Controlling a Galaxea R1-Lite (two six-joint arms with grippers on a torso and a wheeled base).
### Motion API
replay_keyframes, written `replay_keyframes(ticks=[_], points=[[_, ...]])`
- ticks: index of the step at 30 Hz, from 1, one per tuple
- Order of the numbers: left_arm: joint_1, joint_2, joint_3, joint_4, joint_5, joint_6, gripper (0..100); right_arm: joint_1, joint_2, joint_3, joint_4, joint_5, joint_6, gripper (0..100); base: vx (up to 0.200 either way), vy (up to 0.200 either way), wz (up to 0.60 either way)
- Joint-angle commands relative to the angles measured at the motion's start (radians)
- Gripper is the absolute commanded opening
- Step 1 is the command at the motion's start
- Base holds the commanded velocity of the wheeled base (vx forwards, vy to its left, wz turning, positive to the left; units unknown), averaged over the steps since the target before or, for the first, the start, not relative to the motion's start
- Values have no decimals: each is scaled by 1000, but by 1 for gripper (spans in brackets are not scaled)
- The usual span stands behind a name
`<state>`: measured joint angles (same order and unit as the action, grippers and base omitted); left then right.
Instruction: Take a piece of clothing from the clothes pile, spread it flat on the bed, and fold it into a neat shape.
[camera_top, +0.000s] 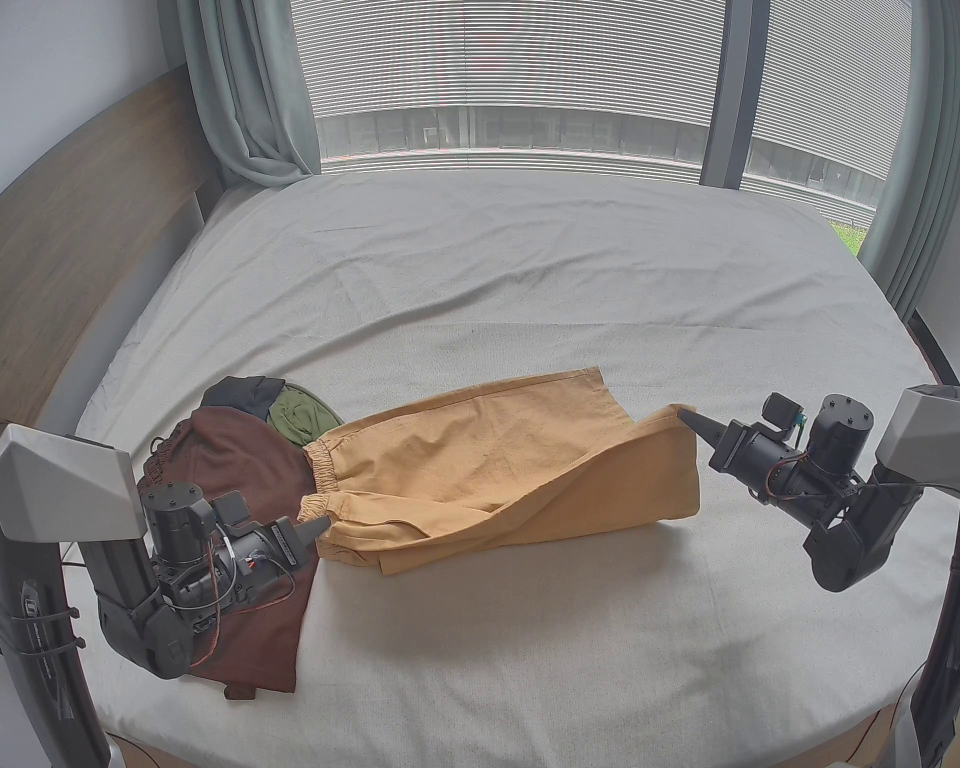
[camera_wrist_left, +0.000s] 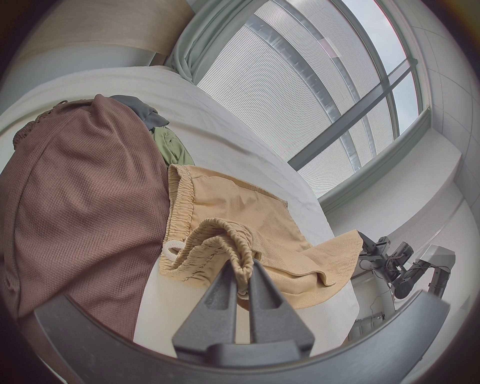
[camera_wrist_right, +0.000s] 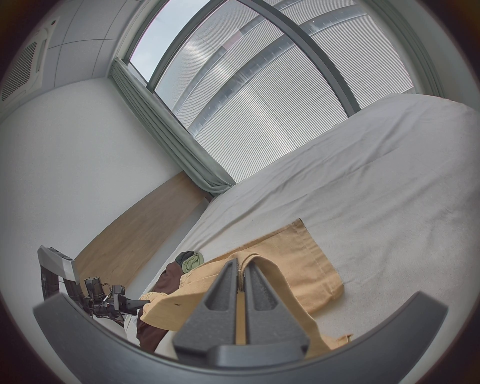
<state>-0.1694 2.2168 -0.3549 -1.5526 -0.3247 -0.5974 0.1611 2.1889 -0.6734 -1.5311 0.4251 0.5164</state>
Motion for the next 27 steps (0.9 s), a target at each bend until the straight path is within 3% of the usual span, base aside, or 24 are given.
replay_keyframes(ticks=[1,5,8,21,27], points=[[-6,1,-30,-1,22,-36,0,0,78,-92,3,3,13,0,0,0,0],[-13,20,-58,-1,62,-70,0,5,109,-147,-1,7,30,0,0,0,0],[-13,40,-73,-1,75,-71,0,3,117,-198,0,32,93,0,0,0,0],[-10,53,-144,-1,142,-143,0,6,175,-310,3,32,96,0,0,0,0],[-2,66,-161,-1,156,-174,0,23,216,-399,74,30,97,0,0,0,0]])
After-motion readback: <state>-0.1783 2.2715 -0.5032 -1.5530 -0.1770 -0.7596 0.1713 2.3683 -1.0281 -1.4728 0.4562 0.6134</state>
